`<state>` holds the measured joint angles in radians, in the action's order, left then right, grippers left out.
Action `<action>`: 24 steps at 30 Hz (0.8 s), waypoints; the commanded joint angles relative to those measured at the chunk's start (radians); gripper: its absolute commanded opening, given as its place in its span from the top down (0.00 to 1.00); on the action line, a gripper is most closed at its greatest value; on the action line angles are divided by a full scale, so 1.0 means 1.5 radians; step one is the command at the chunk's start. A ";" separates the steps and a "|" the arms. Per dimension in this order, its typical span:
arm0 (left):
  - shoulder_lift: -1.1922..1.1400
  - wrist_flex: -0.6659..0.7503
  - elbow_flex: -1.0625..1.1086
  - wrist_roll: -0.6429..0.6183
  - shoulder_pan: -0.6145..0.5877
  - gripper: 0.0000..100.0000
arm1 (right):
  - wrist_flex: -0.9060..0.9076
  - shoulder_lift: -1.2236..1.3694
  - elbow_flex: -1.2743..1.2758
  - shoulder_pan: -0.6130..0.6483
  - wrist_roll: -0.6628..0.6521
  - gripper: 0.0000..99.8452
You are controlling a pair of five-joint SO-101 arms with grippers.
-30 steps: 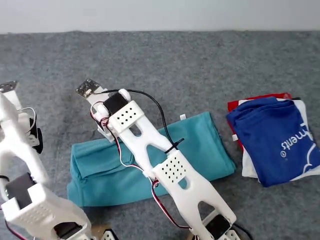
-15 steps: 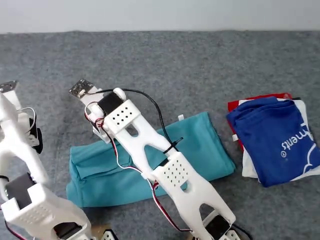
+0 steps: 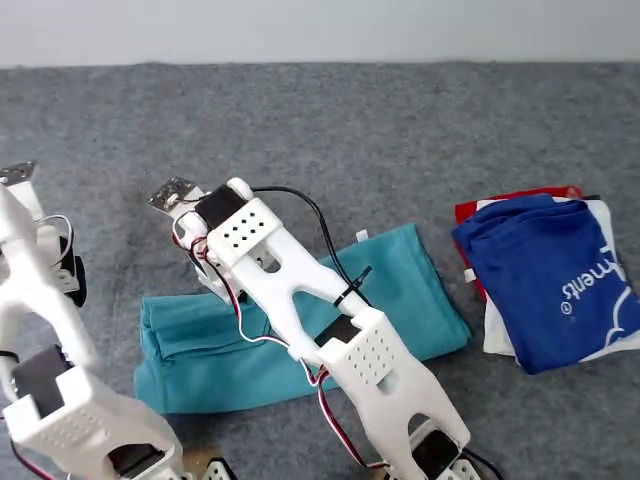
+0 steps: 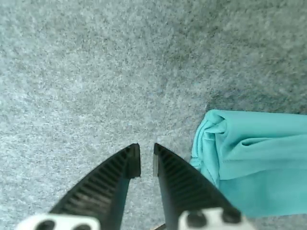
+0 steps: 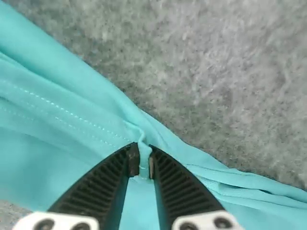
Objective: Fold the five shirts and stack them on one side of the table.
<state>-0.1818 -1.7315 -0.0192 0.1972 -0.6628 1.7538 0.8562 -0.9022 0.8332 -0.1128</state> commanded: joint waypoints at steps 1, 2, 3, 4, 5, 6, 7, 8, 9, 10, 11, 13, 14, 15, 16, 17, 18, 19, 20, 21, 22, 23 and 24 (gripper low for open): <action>0.024 -0.013 -0.012 -0.007 0.020 0.94 | 0.026 -0.054 -0.042 0.002 -0.007 0.99; 0.024 -0.013 -0.004 -0.007 0.032 0.94 | 0.026 -0.054 -0.062 0.001 -0.007 0.99; 0.024 -0.013 0.007 -0.006 0.043 0.94 | 0.026 -0.054 -0.085 0.001 -0.007 0.99; 0.024 -0.013 0.014 -0.005 0.055 0.94 | 0.027 -0.054 -0.107 0.001 -0.007 0.99; 0.024 -0.013 0.019 -0.005 0.066 0.94 | 0.027 -0.054 -0.125 0.001 -0.007 0.99; 0.024 -0.013 0.022 -0.005 0.076 0.94 | 0.027 -0.054 -0.140 0.002 -0.007 0.99; 0.024 -0.013 0.022 -0.005 0.083 0.94 | 0.027 -0.053 -0.150 0.002 -0.007 0.99; 0.024 -0.013 0.023 -0.005 0.087 0.94 | 0.027 -0.051 -0.157 0.002 -0.007 0.99; 0.024 -0.013 0.023 -0.005 0.088 0.94 | 0.027 -0.051 -0.153 0.002 -0.007 0.99; 0.024 -0.013 0.023 -0.005 0.087 0.94 | 0.028 -0.051 -0.146 0.002 -0.007 0.99; 0.024 -0.013 0.023 -0.005 0.085 0.94 | 0.028 -0.052 -0.136 0.002 -0.013 0.99; 0.024 -0.013 0.023 -0.005 0.085 0.94 | 0.028 -0.054 -0.111 0.003 -0.024 0.99; 0.024 -0.013 0.023 -0.005 0.085 0.94 | 0.028 -0.054 -0.102 0.003 -0.026 0.99; 0.024 -0.013 0.023 -0.005 0.085 0.94 | 0.029 -0.054 -0.093 0.003 -0.030 0.99; 0.024 -0.013 0.023 -0.005 0.085 0.94 | 0.029 -0.054 -0.084 0.002 -0.030 0.99; 0.024 -0.013 0.023 -0.005 0.085 0.94 | 0.029 -0.054 -0.076 0.001 -0.030 0.99; 0.024 -0.013 0.023 -0.005 0.085 0.94 | 0.029 -0.054 -0.068 0.001 -0.030 0.99; 0.024 -0.013 0.023 -0.005 0.085 0.94 | 0.029 -0.054 -0.060 0.001 -0.030 0.99; 0.024 -0.013 0.023 -0.005 0.085 0.94 | 0.029 -0.054 -0.053 0.001 -0.031 0.99; 0.024 -0.013 0.023 -0.005 0.085 0.94 | 0.029 -0.054 -0.047 0.001 -0.031 0.99; 0.024 -0.013 0.023 -0.005 0.085 0.94 | 0.029 -0.054 -0.041 0.001 -0.031 0.99; 0.024 -0.013 0.023 -0.005 0.085 0.94 | 0.029 -0.054 -0.038 -0.001 -0.031 0.99; 0.024 -0.013 0.023 -0.005 0.085 0.94 | 0.029 -0.054 -0.034 -0.001 -0.031 0.99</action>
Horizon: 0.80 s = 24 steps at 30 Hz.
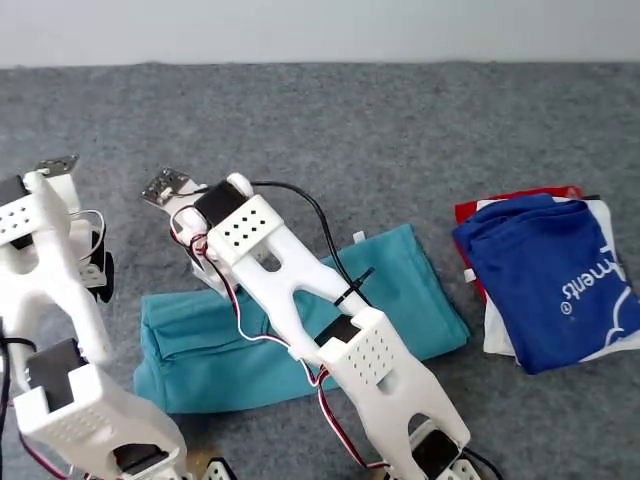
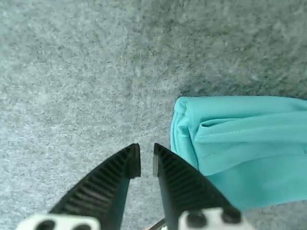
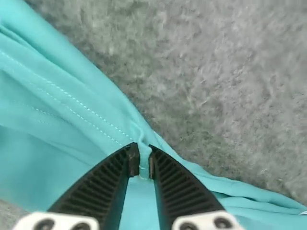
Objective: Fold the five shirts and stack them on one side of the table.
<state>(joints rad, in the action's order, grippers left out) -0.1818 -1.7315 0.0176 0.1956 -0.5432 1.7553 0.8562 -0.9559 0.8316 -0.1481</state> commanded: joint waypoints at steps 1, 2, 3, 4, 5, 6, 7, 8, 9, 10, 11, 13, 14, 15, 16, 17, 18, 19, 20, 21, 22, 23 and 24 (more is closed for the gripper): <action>0.024 -0.013 -0.002 -0.004 0.005 0.94 | 0.028 -0.055 0.006 -0.001 -0.006 0.99; 0.024 -0.013 -0.002 -0.003 0.005 0.94 | 0.029 -0.055 0.007 -0.003 -0.005 0.99; 0.024 -0.013 -0.002 -0.003 0.005 0.94 | 0.029 -0.056 0.007 -0.005 -0.004 0.99; 0.024 -0.013 -0.002 -0.003 0.005 0.94 | 0.029 -0.060 0.007 -0.006 -0.004 0.99; 0.024 -0.013 -0.002 -0.003 0.005 0.94 | 0.029 -0.069 0.011 -0.007 -0.004 0.98; 0.024 -0.013 -0.002 -0.003 0.005 0.94 | 0.029 -0.082 0.021 -0.007 -0.005 0.98; 0.024 -0.013 -0.002 -0.003 0.005 0.94 | 0.029 -0.099 0.035 -0.007 -0.006 0.98; 0.024 -0.013 -0.002 -0.003 0.005 0.94 | 0.029 -0.119 0.054 -0.006 -0.006 0.97; 0.024 -0.013 -0.002 -0.003 0.005 0.94 | 0.029 -0.140 0.081 -0.006 -0.006 0.95; 0.024 -0.013 -0.002 -0.003 0.005 0.94 | 0.029 -0.161 0.110 -0.006 -0.006 0.92; 0.024 -0.013 -0.002 -0.003 0.005 0.94 | 0.028 -0.182 0.143 -0.005 -0.006 0.89; 0.024 -0.013 -0.002 -0.003 0.005 0.94 | 0.026 -0.212 0.203 -0.005 -0.004 0.84; 0.024 -0.013 -0.002 -0.003 0.005 0.94 | 0.025 -0.225 0.225 -0.005 -0.004 0.83; 0.024 -0.013 -0.002 -0.003 0.005 0.94 | 0.019 -0.230 0.243 -0.006 -0.003 0.83; 0.024 -0.013 -0.002 -0.003 0.005 0.94 | 0.010 -0.234 0.260 -0.006 -0.003 0.83; 0.024 -0.013 -0.002 -0.003 0.005 0.94 | -0.001 -0.234 0.271 -0.006 -0.004 0.84; 0.024 -0.013 -0.002 -0.003 0.005 0.94 | -0.011 -0.231 0.278 -0.006 -0.004 0.84; 0.024 -0.013 -0.002 -0.003 0.005 0.94 | -0.022 -0.230 0.284 -0.006 -0.004 0.84; 0.024 -0.013 -0.002 -0.003 0.005 0.94 | -0.034 -0.229 0.289 -0.006 -0.004 0.84; 0.024 -0.013 -0.002 -0.003 0.005 0.94 | -0.051 -0.230 0.292 -0.006 -0.004 0.84; 0.024 -0.013 -0.002 -0.003 0.005 0.94 | -0.068 -0.234 0.292 -0.007 -0.003 0.84; 0.024 -0.013 -0.002 -0.003 0.005 0.94 | -0.091 -0.235 0.289 -0.008 0.000 0.84; 0.024 -0.013 -0.002 -0.003 0.005 0.94 | -0.119 -0.235 0.285 -0.014 0.003 0.84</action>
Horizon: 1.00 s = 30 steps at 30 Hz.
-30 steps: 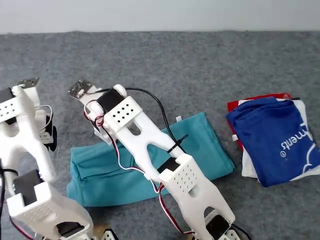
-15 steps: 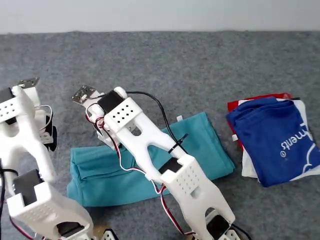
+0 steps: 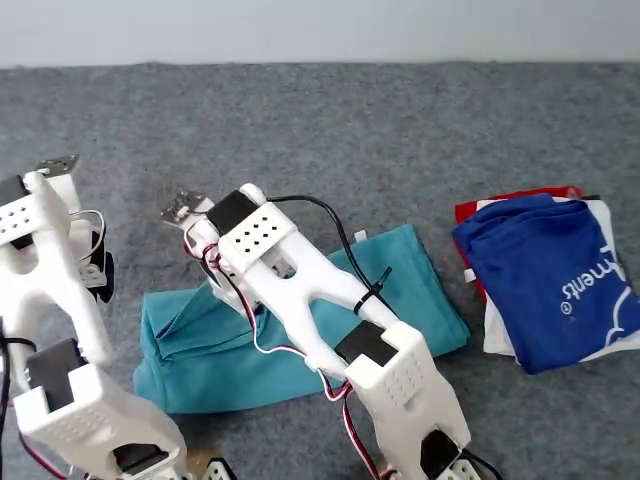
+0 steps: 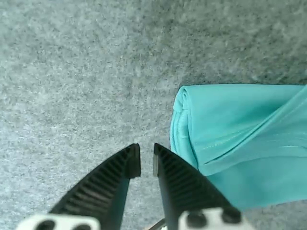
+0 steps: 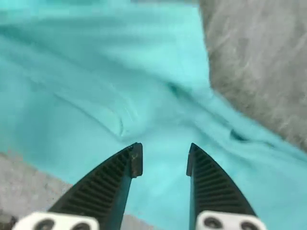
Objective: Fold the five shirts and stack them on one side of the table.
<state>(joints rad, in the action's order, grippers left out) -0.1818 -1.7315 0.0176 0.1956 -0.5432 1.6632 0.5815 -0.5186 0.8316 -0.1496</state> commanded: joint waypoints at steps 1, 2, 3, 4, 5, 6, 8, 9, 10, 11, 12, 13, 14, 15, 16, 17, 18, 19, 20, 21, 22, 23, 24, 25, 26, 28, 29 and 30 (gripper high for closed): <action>0.024 -0.013 -0.002 -0.003 0.005 0.94 | -0.090 -0.047 -0.009 -0.023 0.017 0.84; 0.024 -0.013 -0.002 -0.003 0.004 0.94 | -0.126 -0.043 -0.009 -0.034 0.034 0.84; 0.025 -0.013 -0.002 -0.005 0.002 0.94 | -0.155 -0.035 -0.007 -0.043 0.046 0.84; 0.029 -0.013 -0.002 -0.005 -0.005 0.94 | -0.169 -0.029 -0.008 -0.050 0.055 0.84; 0.029 -0.013 -0.005 -0.006 -0.012 0.94 | -0.169 -0.021 -0.018 -0.050 0.056 0.84; 0.030 -0.013 -0.005 -0.006 -0.021 0.94 | -0.167 -0.008 -0.033 -0.049 0.056 0.84; 0.028 -0.013 -0.005 -0.006 -0.034 0.94 | -0.174 0.015 -0.059 -0.049 0.056 0.84; 0.026 -0.013 -0.005 -0.006 -0.035 0.94 | -0.174 0.025 -0.078 -0.049 0.056 0.84; 0.026 -0.013 -0.005 -0.006 -0.035 0.94 | -0.169 0.038 -0.101 -0.049 0.056 0.84; 0.026 -0.013 -0.005 -0.006 -0.035 0.94 | -0.167 0.051 -0.122 -0.049 0.056 0.84; 0.027 -0.013 -0.005 -0.006 -0.033 0.94 | -0.167 0.065 -0.139 -0.048 0.056 0.84; 0.026 -0.013 -0.005 -0.006 -0.033 0.94 | -0.167 0.078 -0.154 -0.043 0.056 0.84; 0.025 -0.013 -0.004 -0.006 -0.033 0.94 | -0.167 0.092 -0.170 -0.039 0.056 0.84; 0.025 -0.013 -0.003 -0.006 -0.033 0.94 | -0.168 0.106 -0.184 -0.035 0.056 0.84; 0.025 -0.013 -0.003 -0.006 -0.033 0.94 | -0.168 0.121 -0.197 -0.029 0.056 0.84; 0.025 -0.013 -0.003 -0.006 -0.033 0.94 | -0.168 0.135 -0.210 -0.026 0.056 0.84; 0.025 -0.013 -0.003 -0.006 -0.033 0.94 | -0.167 0.147 -0.223 -0.021 0.057 0.84; 0.025 -0.013 -0.003 -0.006 -0.033 0.94 | -0.167 0.158 -0.233 -0.016 0.057 0.84; 0.025 -0.013 -0.003 -0.006 -0.033 0.94 | -0.167 0.169 -0.240 -0.011 0.057 0.84; 0.025 -0.013 -0.003 -0.006 -0.033 0.94 | -0.166 0.180 -0.245 -0.006 0.057 0.84; 0.025 -0.013 -0.003 -0.006 -0.033 0.94 | -0.159 0.190 -0.254 -0.001 0.057 0.84; 0.025 -0.013 -0.003 -0.006 -0.033 0.94 | -0.152 0.198 -0.263 0.004 0.057 0.84; 0.025 -0.013 -0.003 -0.006 -0.033 0.94 | -0.145 0.204 -0.270 0.010 0.057 0.84; 0.025 -0.013 -0.003 -0.006 -0.033 0.94 | -0.142 0.208 -0.278 0.013 0.057 0.84; 0.025 -0.013 -0.003 -0.006 -0.033 0.94 | -0.141 0.211 -0.286 0.016 0.057 0.84; 0.025 -0.013 -0.002 -0.006 -0.033 0.94 | -0.137 0.216 -0.300 0.017 0.057 0.84; 0.025 -0.013 -0.002 -0.006 -0.033 0.94 | -0.131 0.217 -0.303 0.017 0.057 0.84; 0.025 -0.013 -0.002 -0.006 -0.033 0.94 | -0.127 0.218 -0.303 0.016 0.057 0.84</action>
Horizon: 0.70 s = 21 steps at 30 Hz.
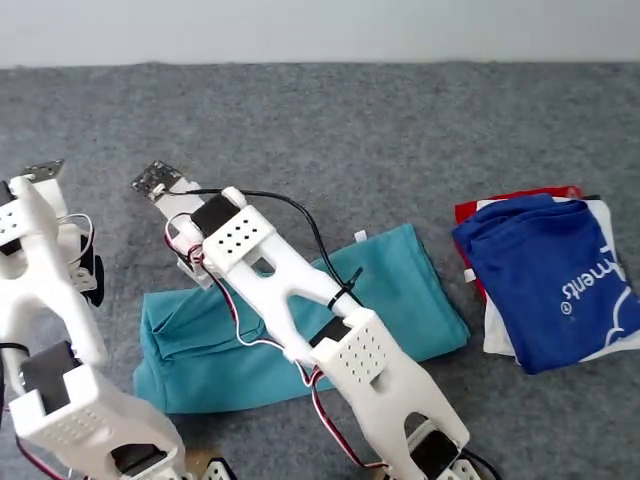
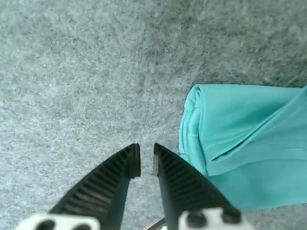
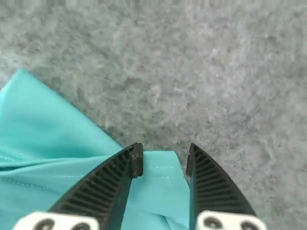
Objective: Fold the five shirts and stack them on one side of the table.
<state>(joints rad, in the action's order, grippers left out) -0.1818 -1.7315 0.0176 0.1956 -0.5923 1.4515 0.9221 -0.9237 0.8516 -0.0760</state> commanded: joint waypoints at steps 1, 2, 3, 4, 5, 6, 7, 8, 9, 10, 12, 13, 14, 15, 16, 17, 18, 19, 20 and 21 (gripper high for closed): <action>0.025 -0.013 -0.002 -0.006 0.000 0.94 | 0.016 -0.005 -0.033 0.001 0.008 0.84; 0.025 -0.013 -0.002 -0.006 0.000 0.94 | 0.016 -0.001 -0.033 -0.002 0.008 0.84; 0.025 -0.013 -0.002 -0.006 0.000 0.94 | 0.016 0.007 -0.034 -0.003 0.008 0.84; 0.025 -0.013 -0.002 -0.006 0.000 0.94 | 0.015 0.014 -0.034 -0.006 0.008 0.84; 0.025 -0.013 -0.002 -0.006 0.000 0.94 | 0.014 0.021 -0.035 -0.008 0.008 0.84; 0.025 -0.013 -0.002 -0.006 0.000 0.94 | 0.011 0.028 -0.035 -0.009 0.008 0.84; 0.025 -0.013 -0.002 -0.006 0.000 0.94 | 0.011 0.032 -0.035 -0.009 0.007 0.85; 0.025 -0.013 -0.002 -0.006 0.000 0.94 | 0.011 0.036 -0.035 -0.009 0.007 0.86; 0.025 -0.013 -0.002 -0.006 0.000 0.94 | 0.010 0.039 -0.035 -0.009 0.007 0.89; 0.025 -0.013 -0.002 -0.006 0.000 0.94 | 0.010 0.040 -0.036 -0.009 0.007 0.93; 0.024 -0.013 -0.002 -0.006 0.000 0.94 | 0.002 0.041 -0.036 -0.010 0.007 1.00; 0.024 -0.013 -0.002 -0.006 0.000 0.94 | -0.001 0.041 -0.036 -0.012 0.007 0.99; 0.024 -0.013 -0.002 -0.006 0.000 0.94 | -0.001 0.040 -0.036 -0.014 0.007 0.97; 0.024 -0.013 -0.002 -0.006 0.000 0.94 | 0.001 0.038 -0.036 -0.016 0.007 0.97; 0.024 -0.013 -0.002 -0.006 0.000 0.94 | 0.001 0.038 -0.037 -0.018 0.007 0.98; 0.024 -0.013 -0.002 -0.006 0.000 0.94 | 0.001 0.037 -0.038 -0.022 0.007 0.99; 0.024 -0.013 -0.002 -0.006 0.000 0.94 | 0.003 0.038 -0.046 -0.024 0.007 0.99; 0.024 -0.013 -0.002 -0.006 0.000 0.94 | 0.007 0.040 -0.057 -0.026 0.007 0.99; 0.024 -0.013 -0.002 -0.006 0.000 0.94 | 0.012 0.041 -0.069 -0.027 0.007 0.99; 0.024 -0.013 -0.002 -0.006 0.000 0.94 | 0.023 0.039 -0.080 -0.027 0.007 0.99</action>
<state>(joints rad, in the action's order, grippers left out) -0.1818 -1.7315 0.0176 0.1956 -0.5923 1.4653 0.9958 -0.9697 0.8239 -0.0760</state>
